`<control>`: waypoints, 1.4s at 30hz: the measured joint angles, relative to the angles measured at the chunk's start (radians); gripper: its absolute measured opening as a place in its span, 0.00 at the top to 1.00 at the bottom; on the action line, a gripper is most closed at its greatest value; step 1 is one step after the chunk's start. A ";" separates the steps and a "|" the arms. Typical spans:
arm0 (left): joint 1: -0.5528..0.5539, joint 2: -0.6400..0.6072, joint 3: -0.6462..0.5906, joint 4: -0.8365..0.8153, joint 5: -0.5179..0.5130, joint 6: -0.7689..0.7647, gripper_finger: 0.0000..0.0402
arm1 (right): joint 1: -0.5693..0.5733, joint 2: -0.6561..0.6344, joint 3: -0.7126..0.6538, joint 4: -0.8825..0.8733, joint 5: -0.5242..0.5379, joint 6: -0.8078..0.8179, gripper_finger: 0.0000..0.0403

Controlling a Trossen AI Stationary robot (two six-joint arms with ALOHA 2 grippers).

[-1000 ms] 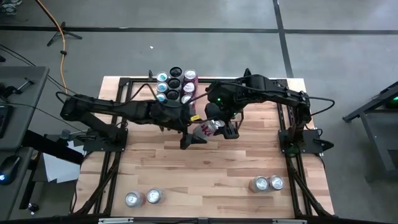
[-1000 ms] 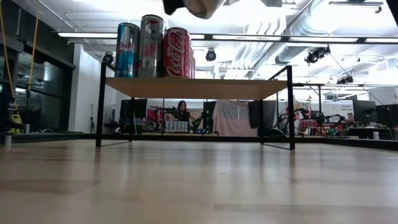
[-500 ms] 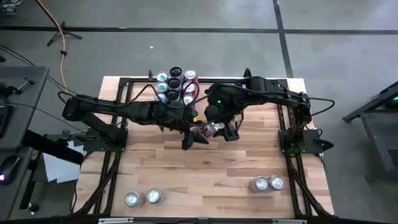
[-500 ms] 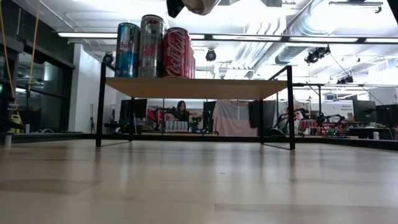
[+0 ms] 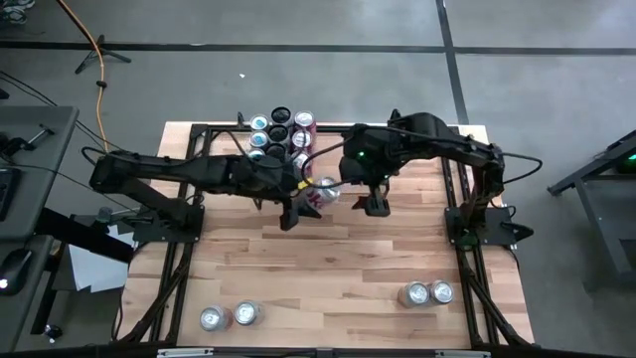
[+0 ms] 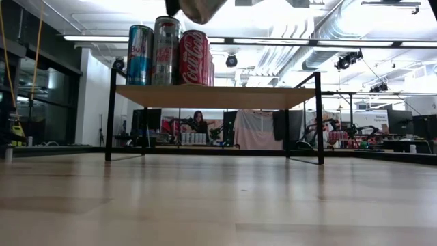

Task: Place canned beverage on shelf
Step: Put the middle red-silver soda can on the shelf

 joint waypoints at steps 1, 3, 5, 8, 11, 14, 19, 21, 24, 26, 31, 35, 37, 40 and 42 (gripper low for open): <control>-0.002 -0.014 0.000 -0.013 -0.022 -0.002 0.52 | -0.006 -0.004 -0.001 -0.004 0.006 0.007 0.18; -0.013 -0.042 -0.008 -0.027 -0.063 -0.013 0.52 | -0.018 -0.024 -0.014 0.003 0.009 0.031 0.17; -0.033 -0.074 -0.028 -0.022 -0.110 -0.026 0.52 | -0.027 -0.049 -0.041 0.005 0.010 0.044 0.17; -0.078 -0.130 -0.103 0.075 -0.199 -0.062 0.52 | -0.040 -0.103 -0.151 0.064 0.000 0.071 0.17; -0.128 -0.187 -0.228 0.232 -0.290 -0.118 0.52 | -0.044 -0.198 -0.356 0.273 -0.050 0.139 0.17; -0.168 -0.223 -0.343 0.418 -0.351 -0.175 0.52 | -0.038 -0.314 -0.617 0.606 -0.094 0.261 0.17; -0.187 -0.222 -0.407 0.596 -0.426 -0.169 0.52 | -0.022 -0.432 -0.969 1.304 -0.031 0.542 0.17; -0.174 -0.208 -0.408 0.617 -0.435 -0.157 0.52 | -0.019 -0.439 -1.043 1.500 0.037 0.624 0.17; -0.150 -0.186 -0.409 0.671 -0.441 -0.143 0.52 | -0.016 -0.431 -1.089 1.627 0.090 0.665 0.17; -0.130 -0.174 -0.408 0.690 -0.438 -0.143 0.52 | -0.016 -0.424 -1.090 1.661 0.104 0.673 0.17; -0.094 -0.145 -0.408 0.743 -0.411 -0.142 0.52 | -0.011 -0.421 -1.090 1.657 0.195 0.656 0.17; -0.084 -0.136 -0.408 0.788 -0.399 -0.130 0.52 | -0.010 -0.411 -1.088 1.675 0.212 0.650 0.17; -0.080 -0.130 -0.408 0.803 -0.399 -0.129 0.52 | -0.010 -0.409 -1.088 1.683 0.212 0.646 0.17; -0.071 -0.131 -0.408 0.805 -0.394 -0.129 0.52 | -0.011 -0.404 -1.088 1.700 0.213 0.643 0.17; -0.071 -0.131 -0.408 0.812 -0.392 -0.128 0.52 | -0.011 -0.404 -1.088 1.710 0.214 0.641 0.17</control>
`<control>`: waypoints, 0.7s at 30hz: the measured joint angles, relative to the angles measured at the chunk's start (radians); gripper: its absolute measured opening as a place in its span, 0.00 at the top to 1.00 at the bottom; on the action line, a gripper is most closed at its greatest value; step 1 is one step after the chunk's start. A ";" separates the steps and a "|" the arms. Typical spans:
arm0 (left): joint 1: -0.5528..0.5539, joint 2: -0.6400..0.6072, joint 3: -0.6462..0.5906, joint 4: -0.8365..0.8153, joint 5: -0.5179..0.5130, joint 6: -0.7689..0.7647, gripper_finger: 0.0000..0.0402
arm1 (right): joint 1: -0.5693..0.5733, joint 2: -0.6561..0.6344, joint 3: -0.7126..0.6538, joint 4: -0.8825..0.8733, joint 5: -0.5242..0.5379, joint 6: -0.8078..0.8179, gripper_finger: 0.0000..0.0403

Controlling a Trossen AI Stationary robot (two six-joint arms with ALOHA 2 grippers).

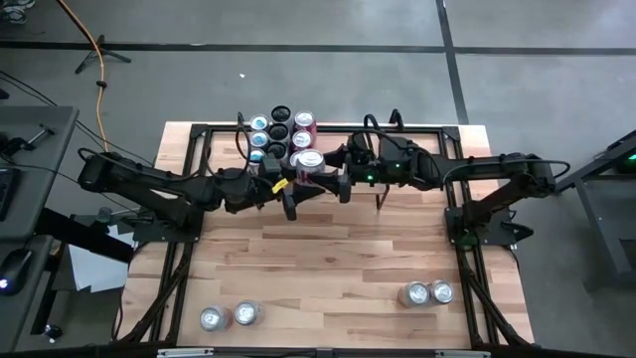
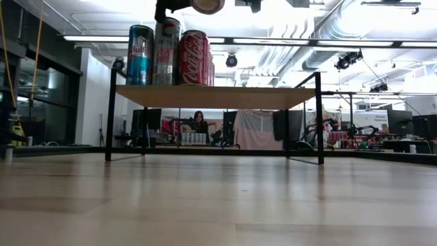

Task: Place canned beverage on shelf
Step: Put the middle red-silver soda can on the shelf

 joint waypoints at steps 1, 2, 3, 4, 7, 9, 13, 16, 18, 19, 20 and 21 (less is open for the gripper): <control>0.000 0.000 0.000 0.002 0.000 0.002 0.52 | 0.000 0.001 0.000 0.002 -0.001 -0.003 0.17; 0.000 0.000 0.000 0.001 -0.001 0.002 0.52 | 0.000 0.005 0.000 0.006 -0.001 -0.005 0.17; 0.000 0.000 0.000 0.001 -0.001 0.001 0.52 | 0.000 0.007 0.000 0.009 -0.001 -0.005 0.17; 0.002 0.000 0.000 0.001 -0.001 0.001 0.52 | 0.000 0.011 0.000 0.013 -0.001 -0.005 0.17; 0.010 0.002 0.000 0.002 -0.001 -0.002 0.52 | 0.000 0.028 0.000 0.035 0.001 -0.008 0.17; 0.016 0.003 0.000 -0.001 0.002 -0.002 0.52 | -0.003 0.031 0.000 0.039 0.005 -0.016 0.17; 0.025 0.004 0.000 -0.002 0.010 -0.002 0.52 | -0.014 0.031 0.000 0.032 0.009 -0.021 0.17; 0.028 0.004 0.000 -0.003 0.026 -0.005 0.52 | -0.021 0.032 0.000 0.028 0.001 -0.020 0.17; 0.028 0.005 0.000 -0.004 0.033 -0.007 0.52 | -0.021 0.032 0.000 0.023 -0.003 -0.021 0.17; 0.028 0.005 0.000 -0.003 0.036 -0.006 0.52 | -0.021 0.032 0.000 0.022 -0.002 -0.021 0.17; 0.028 0.005 0.000 -0.003 0.039 -0.007 0.52 | -0.020 0.032 0.000 0.023 -0.002 -0.021 0.17; 0.028 0.005 0.000 -0.003 0.041 -0.007 0.52 | -0.020 0.032 0.000 0.022 -0.003 -0.021 0.17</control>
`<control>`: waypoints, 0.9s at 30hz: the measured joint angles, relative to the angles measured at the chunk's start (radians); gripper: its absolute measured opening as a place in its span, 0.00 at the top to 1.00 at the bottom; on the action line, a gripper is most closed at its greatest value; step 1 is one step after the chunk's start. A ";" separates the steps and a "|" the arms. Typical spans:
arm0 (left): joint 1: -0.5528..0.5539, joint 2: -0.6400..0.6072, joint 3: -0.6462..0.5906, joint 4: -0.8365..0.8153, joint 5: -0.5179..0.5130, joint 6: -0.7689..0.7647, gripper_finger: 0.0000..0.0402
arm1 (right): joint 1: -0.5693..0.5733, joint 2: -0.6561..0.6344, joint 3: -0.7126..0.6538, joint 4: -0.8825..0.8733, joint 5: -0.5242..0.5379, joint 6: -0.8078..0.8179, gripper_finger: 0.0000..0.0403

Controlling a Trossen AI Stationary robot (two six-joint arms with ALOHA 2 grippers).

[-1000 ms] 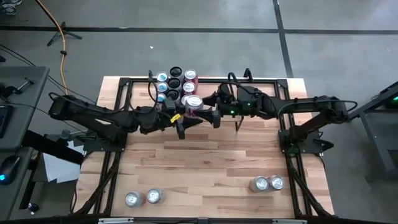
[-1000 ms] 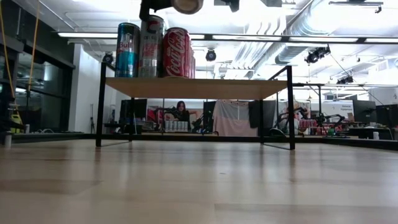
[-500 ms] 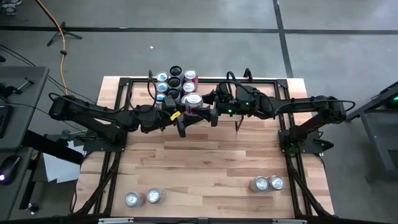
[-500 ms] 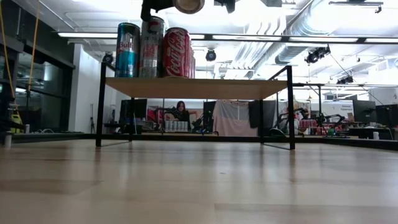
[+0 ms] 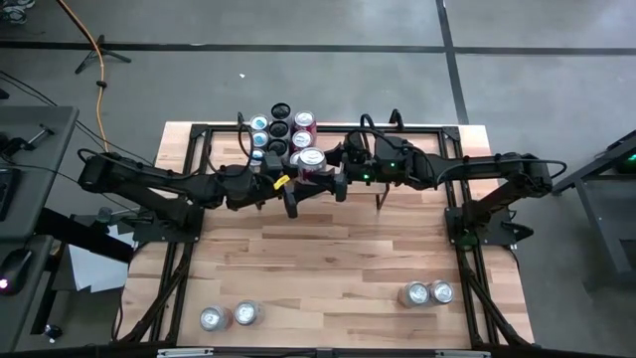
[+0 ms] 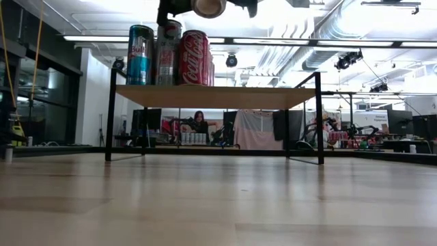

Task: Place canned beverage on shelf
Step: Put the middle red-silver soda can on the shelf

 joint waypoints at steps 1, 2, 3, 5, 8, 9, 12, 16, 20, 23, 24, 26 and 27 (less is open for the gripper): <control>0.000 0.000 0.000 0.000 0.005 0.000 0.52 | 0.000 0.000 0.000 0.000 0.000 0.000 0.17; 0.000 0.000 0.000 0.001 0.009 -0.001 0.52 | 0.000 0.000 0.000 0.000 0.000 0.000 0.17; 0.000 0.000 0.000 0.002 0.011 -0.003 0.51 | 0.000 0.000 0.000 0.000 -0.001 0.001 0.17; -0.003 0.000 0.000 0.003 0.016 -0.014 0.48 | 0.007 0.001 0.000 0.002 -0.009 0.004 0.17; -0.022 0.001 0.000 0.003 0.016 -0.021 0.43 | 0.023 0.002 0.000 0.006 -0.016 0.004 0.18; -0.029 0.001 0.000 0.003 0.016 -0.022 0.43 | 0.028 0.002 0.000 0.006 -0.014 0.003 0.19; -0.052 0.001 0.000 0.002 0.007 -0.019 0.43 | 0.045 0.002 0.000 0.006 -0.009 0.002 0.20; -0.075 0.001 0.000 0.015 -0.002 0.002 0.44 | 0.073 0.002 0.000 0.021 0.014 -0.009 0.21; -0.078 0.002 0.000 0.057 0.036 0.029 0.42 | 0.100 0.002 0.000 0.048 0.023 -0.054 0.19; -0.079 0.002 0.006 0.063 0.064 0.063 0.42 | 0.106 0.015 0.000 0.092 0.028 -0.073 0.18; -0.078 0.006 0.014 0.063 0.076 0.072 0.43 | 0.107 0.020 0.000 0.111 0.032 -0.074 0.18; -0.078 0.025 0.039 0.069 0.090 0.088 0.44 | 0.108 0.032 0.001 0.144 0.033 -0.074 0.18; -0.077 0.031 0.048 0.059 0.090 0.098 0.44 | 0.108 0.037 0.001 0.151 0.031 -0.076 0.18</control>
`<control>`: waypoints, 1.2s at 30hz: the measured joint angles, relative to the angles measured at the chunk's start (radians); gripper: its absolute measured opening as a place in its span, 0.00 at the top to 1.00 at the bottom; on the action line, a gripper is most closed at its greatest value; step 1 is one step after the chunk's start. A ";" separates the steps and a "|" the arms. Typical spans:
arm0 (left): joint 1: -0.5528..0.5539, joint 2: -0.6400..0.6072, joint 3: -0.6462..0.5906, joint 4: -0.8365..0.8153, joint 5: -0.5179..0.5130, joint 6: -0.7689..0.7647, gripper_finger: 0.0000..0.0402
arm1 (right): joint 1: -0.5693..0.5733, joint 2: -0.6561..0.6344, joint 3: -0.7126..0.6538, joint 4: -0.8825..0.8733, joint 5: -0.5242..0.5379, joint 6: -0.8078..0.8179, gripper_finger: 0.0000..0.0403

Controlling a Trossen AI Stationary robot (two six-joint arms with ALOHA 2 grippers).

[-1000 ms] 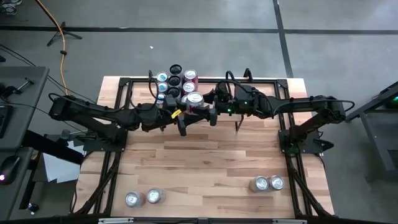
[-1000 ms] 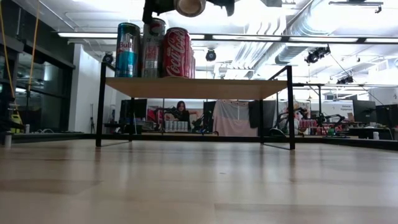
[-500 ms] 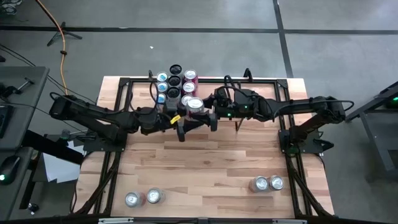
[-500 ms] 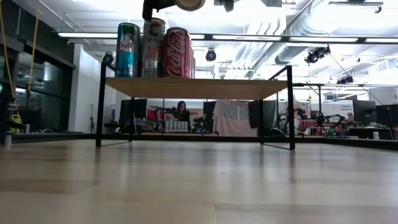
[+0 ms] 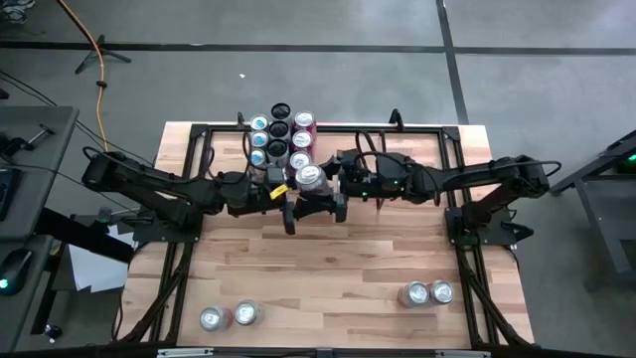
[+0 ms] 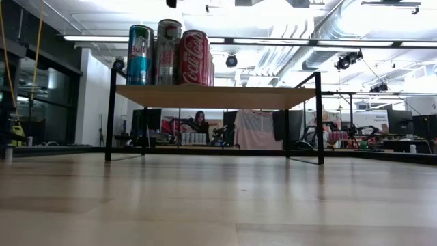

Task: Place canned beverage on shelf
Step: Put the middle red-silver soda can on the shelf

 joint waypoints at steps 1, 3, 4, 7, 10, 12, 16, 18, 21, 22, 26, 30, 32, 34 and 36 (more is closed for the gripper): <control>0.000 0.008 0.009 -0.009 -0.003 0.006 0.45 | 0.000 0.005 0.000 0.005 -0.001 -0.002 0.18; 0.001 0.026 0.022 -0.019 -0.004 0.005 0.45 | 0.000 0.007 0.000 -0.003 -0.002 -0.002 0.18; 0.004 0.030 0.023 -0.022 -0.003 0.001 0.44 | 0.000 0.007 -0.001 -0.010 -0.001 -0.002 0.19; 0.009 0.031 0.025 -0.023 -0.002 -0.001 0.42 | -0.001 0.007 -0.001 -0.008 0.001 -0.004 0.22; 0.008 0.029 0.025 -0.025 -0.003 -0.001 0.42 | 0.000 0.007 -0.001 -0.009 0.003 -0.003 0.25; 0.008 0.021 0.025 -0.039 0.000 -0.001 0.42 | 0.000 0.008 -0.001 -0.009 0.005 -0.002 0.25; 0.010 -0.001 0.028 -0.091 0.019 0.000 0.42 | -0.001 -0.006 -0.002 -0.020 0.006 0.001 0.25; 0.009 -0.017 0.028 -0.119 0.025 -0.008 0.40 | -0.001 -0.022 -0.003 -0.039 0.010 0.010 0.27; 0.010 -0.048 0.029 -0.160 0.039 -0.018 0.39 | -0.003 -0.058 -0.003 -0.074 0.027 -0.007 0.28; 0.010 -0.056 0.029 -0.173 0.040 -0.019 0.38 | -0.003 -0.072 -0.003 -0.094 0.031 -0.018 0.28; 0.008 -0.099 0.027 -0.260 0.052 -0.023 0.37 | -0.004 -0.127 -0.003 -0.160 0.047 -0.062 0.28; 0.008 -0.169 0.026 -0.324 0.050 -0.029 0.37 | -0.003 -0.193 -0.003 -0.281 0.069 -0.119 0.28; 0.008 -0.215 0.026 -0.327 0.050 -0.030 0.37 | -0.003 -0.228 -0.007 -0.351 0.088 -0.142 0.28; 0.001 -0.266 0.027 -0.319 0.048 -0.031 0.37 | -0.005 -0.263 -0.043 -0.411 0.110 -0.152 0.28; -0.006 -0.321 0.026 -0.327 0.041 -0.031 0.37 | -0.009 -0.297 -0.122 -0.402 0.116 -0.132 0.28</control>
